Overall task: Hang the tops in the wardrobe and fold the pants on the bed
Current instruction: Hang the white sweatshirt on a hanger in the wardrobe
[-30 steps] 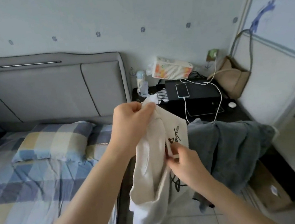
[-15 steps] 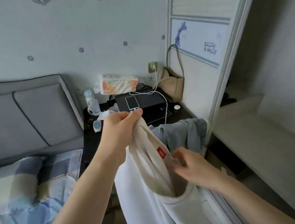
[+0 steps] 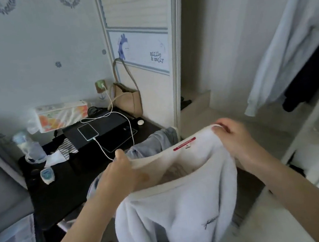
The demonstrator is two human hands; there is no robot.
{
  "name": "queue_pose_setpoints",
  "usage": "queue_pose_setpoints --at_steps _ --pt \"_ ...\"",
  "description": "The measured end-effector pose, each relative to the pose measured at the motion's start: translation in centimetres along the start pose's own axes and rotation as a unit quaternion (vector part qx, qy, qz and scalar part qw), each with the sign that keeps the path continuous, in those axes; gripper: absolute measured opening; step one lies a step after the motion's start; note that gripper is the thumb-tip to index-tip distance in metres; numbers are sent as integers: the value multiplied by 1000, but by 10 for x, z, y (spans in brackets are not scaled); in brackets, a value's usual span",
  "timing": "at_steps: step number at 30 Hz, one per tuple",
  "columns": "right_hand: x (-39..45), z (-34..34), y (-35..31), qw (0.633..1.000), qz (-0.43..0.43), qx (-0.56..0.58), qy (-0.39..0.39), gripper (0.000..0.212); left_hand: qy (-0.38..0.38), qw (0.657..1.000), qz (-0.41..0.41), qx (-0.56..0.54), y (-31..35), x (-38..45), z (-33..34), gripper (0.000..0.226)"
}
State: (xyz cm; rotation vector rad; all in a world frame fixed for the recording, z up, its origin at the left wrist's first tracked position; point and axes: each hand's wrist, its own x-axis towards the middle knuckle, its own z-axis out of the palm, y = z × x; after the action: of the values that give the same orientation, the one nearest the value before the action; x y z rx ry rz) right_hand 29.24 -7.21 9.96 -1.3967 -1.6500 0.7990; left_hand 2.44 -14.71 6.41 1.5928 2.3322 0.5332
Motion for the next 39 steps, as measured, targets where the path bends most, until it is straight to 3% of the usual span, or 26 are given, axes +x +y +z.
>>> queue_pose_setpoints --at_steps 3,5,7,8,10,12,13,15,19,22,25,27,30,33,35,37,39 --pt "-9 -27 -28 993 -90 28 -75 19 50 989 112 85 2 10 12 24" --pt "-19 -41 -39 967 -160 -63 -186 28 52 983 133 113 3 21 14 10" --pt "-28 -48 -38 918 -199 -218 -265 28 7 987 128 97 4 35 16 15" --pt "-31 -52 -34 890 -195 -297 -286 29 -15 990 127 61 3 42 18 16" --pt "-38 -58 -21 842 -164 -418 -300 35 -67 987 81 -123 1 56 20 23" --pt "-44 -69 -2 800 -161 -510 -271 39 -135 933 7 -334 10 63 21 21" --pt "-46 -75 7 778 -172 -548 -255 39 -162 906 -14 -391 17 66 22 18" --pt "-46 -89 21 740 -175 -603 -239 35 -194 884 -11 -426 37 68 24 23" --pt "-39 -123 41 779 -86 -574 -239 25 -195 885 55 -419 90 72 24 25" --pt "-32 -138 45 855 -48 -475 -203 25 -84 937 204 -272 117 76 28 28" --pt "-20 -142 41 936 -56 -320 -134 9 41 932 338 -125 135 82 42 20" --pt "-7 -140 31 957 -91 -258 -94 13 46 929 367 -25 145 91 60 15" --pt "18 -143 17 965 -152 -207 -43 19 -59 961 266 42 163 116 87 31" --pt "42 -155 17 966 -182 -182 -12 18 -188 970 80 -133 183 138 105 26" --pt "62 -167 24 968 -191 -164 4 18 -228 926 -10 -300 203 153 109 13" --pt "80 -177 33 967 -189 -165 28 19 -291 845 -75 -441 225 165 104 11" --pt "94 -186 43 968 -178 -165 65 21 -350 775 -102 -516 245 172 91 14"
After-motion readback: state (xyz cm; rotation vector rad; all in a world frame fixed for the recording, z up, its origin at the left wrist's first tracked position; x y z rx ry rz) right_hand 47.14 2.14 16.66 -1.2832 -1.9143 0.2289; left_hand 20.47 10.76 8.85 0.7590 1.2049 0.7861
